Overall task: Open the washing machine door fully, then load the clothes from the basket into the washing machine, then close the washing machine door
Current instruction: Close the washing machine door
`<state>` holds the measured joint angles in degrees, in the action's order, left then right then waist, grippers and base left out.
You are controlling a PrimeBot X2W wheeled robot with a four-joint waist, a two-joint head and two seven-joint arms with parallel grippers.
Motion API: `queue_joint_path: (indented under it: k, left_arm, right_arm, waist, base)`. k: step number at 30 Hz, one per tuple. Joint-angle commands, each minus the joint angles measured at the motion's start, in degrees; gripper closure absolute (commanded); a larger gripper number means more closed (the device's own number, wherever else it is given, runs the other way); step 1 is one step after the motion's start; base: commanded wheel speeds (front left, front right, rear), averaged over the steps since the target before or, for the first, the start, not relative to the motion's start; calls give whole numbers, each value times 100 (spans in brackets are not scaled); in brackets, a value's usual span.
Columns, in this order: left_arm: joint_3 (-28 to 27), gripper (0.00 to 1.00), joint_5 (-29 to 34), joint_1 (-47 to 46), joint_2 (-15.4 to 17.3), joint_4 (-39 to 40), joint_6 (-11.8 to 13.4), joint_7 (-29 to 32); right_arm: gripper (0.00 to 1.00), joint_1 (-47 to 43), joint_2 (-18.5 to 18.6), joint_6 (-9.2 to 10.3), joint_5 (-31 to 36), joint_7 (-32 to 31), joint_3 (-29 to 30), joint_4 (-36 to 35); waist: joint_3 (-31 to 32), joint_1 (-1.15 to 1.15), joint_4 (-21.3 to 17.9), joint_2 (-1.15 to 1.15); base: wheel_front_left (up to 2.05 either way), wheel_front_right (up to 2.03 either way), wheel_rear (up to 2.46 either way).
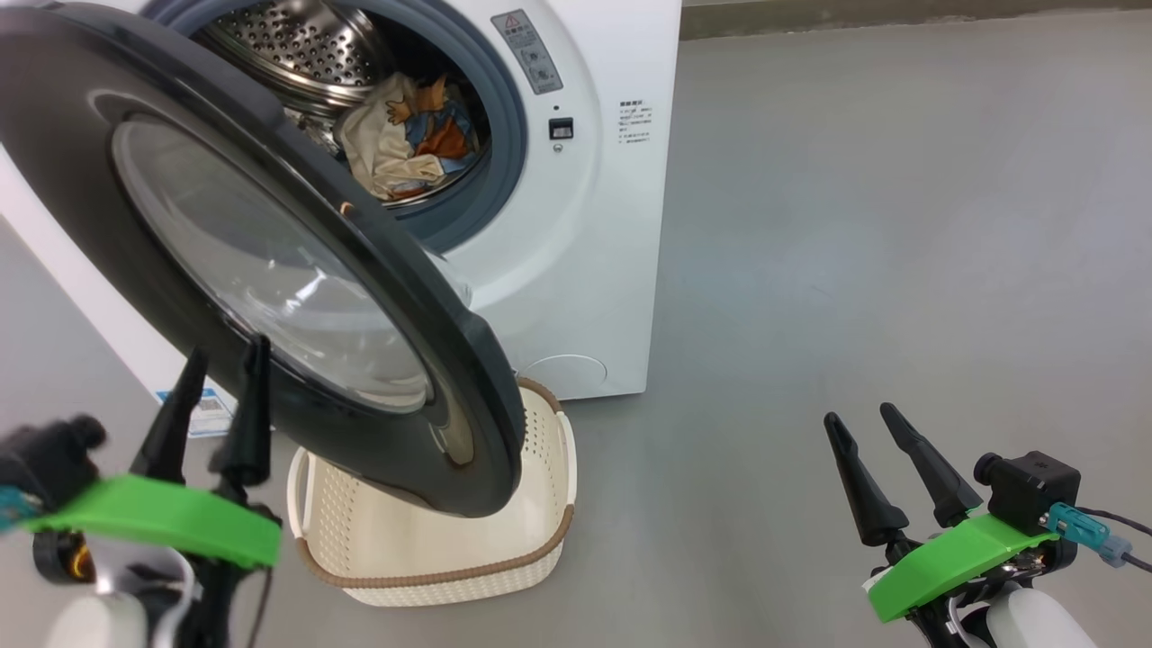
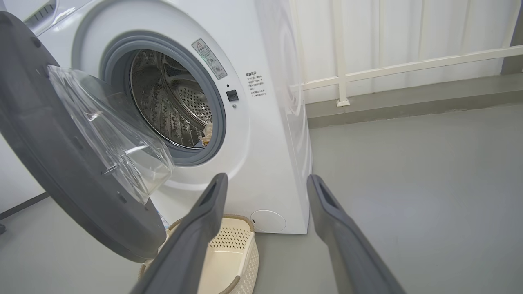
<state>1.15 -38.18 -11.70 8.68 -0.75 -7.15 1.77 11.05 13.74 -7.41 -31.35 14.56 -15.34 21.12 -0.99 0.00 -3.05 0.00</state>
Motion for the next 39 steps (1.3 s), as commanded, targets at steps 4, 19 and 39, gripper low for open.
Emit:
queue_joint_path:
  k: [4,19,39]
  left_arm:
    - [-8,0,593,59,179,-152,-11,-645]
    - [-92,0,2288,714,-383,-515,260,-1676]
    - [-281,0,2495,750,-558,-533,49,-1677]
  right_arm:
    - [0,49,56,-8,25,44,-149,-139]
    - [0,10,187,-8,66,44,-95,-198]
    - [0,-2,247,-8,78,44,-106,-204]
  waist:
    - [17,0,3,0]
    - [42,0,-44,0]
    - [66,0,-35,0]
  base:
    - [0,0,0]
    - [0,0,0]
    - [0,0,0]
